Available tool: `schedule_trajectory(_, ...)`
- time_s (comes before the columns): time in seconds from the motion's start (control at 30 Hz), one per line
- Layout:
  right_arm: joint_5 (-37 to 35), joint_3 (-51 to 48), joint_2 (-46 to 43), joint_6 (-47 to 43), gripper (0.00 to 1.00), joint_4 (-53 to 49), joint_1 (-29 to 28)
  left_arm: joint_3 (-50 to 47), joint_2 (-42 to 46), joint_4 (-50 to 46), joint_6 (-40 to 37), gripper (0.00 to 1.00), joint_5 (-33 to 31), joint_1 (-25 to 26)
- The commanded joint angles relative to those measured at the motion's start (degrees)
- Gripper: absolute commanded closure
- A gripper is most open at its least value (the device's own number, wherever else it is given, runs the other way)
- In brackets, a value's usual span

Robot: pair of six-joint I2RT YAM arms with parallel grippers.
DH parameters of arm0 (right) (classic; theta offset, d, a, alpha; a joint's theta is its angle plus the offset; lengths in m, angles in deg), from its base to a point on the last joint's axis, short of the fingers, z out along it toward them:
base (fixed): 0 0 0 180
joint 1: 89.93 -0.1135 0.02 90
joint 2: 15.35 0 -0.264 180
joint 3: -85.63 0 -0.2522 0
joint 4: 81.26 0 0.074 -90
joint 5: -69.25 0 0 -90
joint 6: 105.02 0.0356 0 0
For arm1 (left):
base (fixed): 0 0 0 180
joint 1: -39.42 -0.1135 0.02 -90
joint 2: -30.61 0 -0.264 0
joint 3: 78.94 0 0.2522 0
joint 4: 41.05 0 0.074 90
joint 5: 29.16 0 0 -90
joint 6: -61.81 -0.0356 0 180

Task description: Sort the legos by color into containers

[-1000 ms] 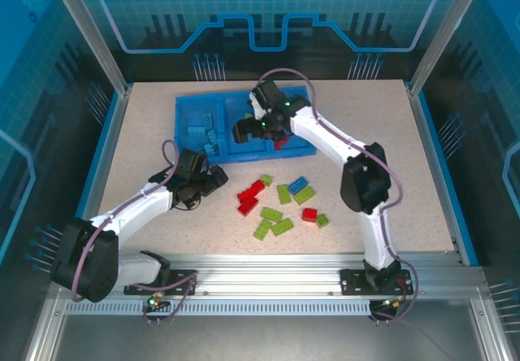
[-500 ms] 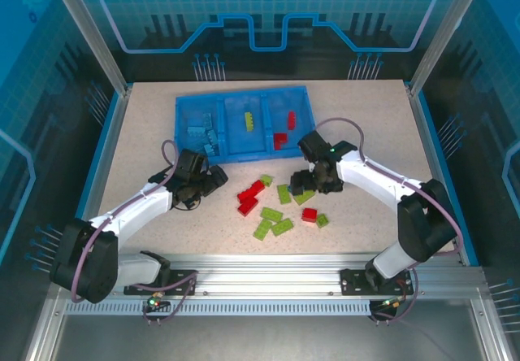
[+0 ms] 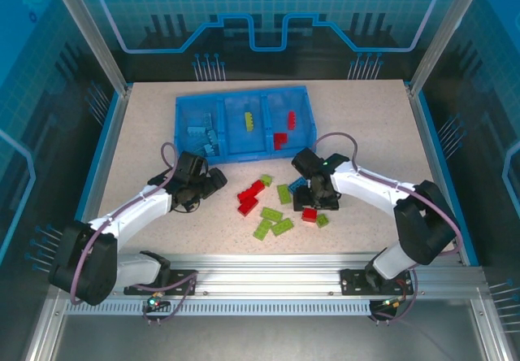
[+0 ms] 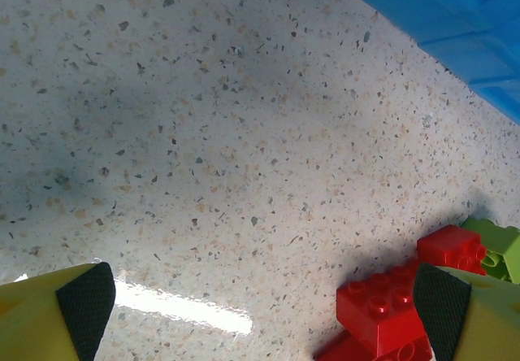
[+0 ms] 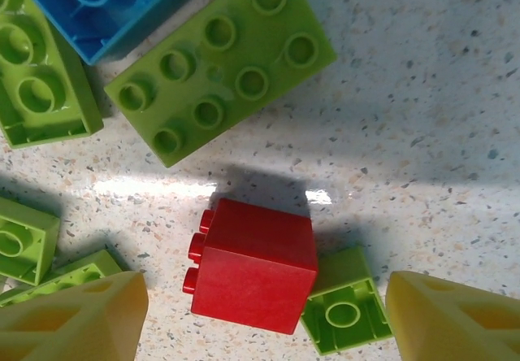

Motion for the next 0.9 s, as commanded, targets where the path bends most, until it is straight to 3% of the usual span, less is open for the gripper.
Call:
schedule_trajectory(0.0,0.7,0.5,1.4,2.3,0.24,-1.2,-1.3,-0.9,1.5,0.0,0.3,0.01,-0.6,0.4)
schedule_trajectory(0.53,0.0,3.4,6.6,2.4,0.38,-2.5,-3.9,-1.3,1.4,0.3,0.4,0.01,-0.6,0.4)
schedule_trajectory(0.87,-1.9,4.3,6.9,1.8,0.54,-3.9,-4.4,-1.4,1.5,0.3,0.5,0.01,-0.6,0.4)
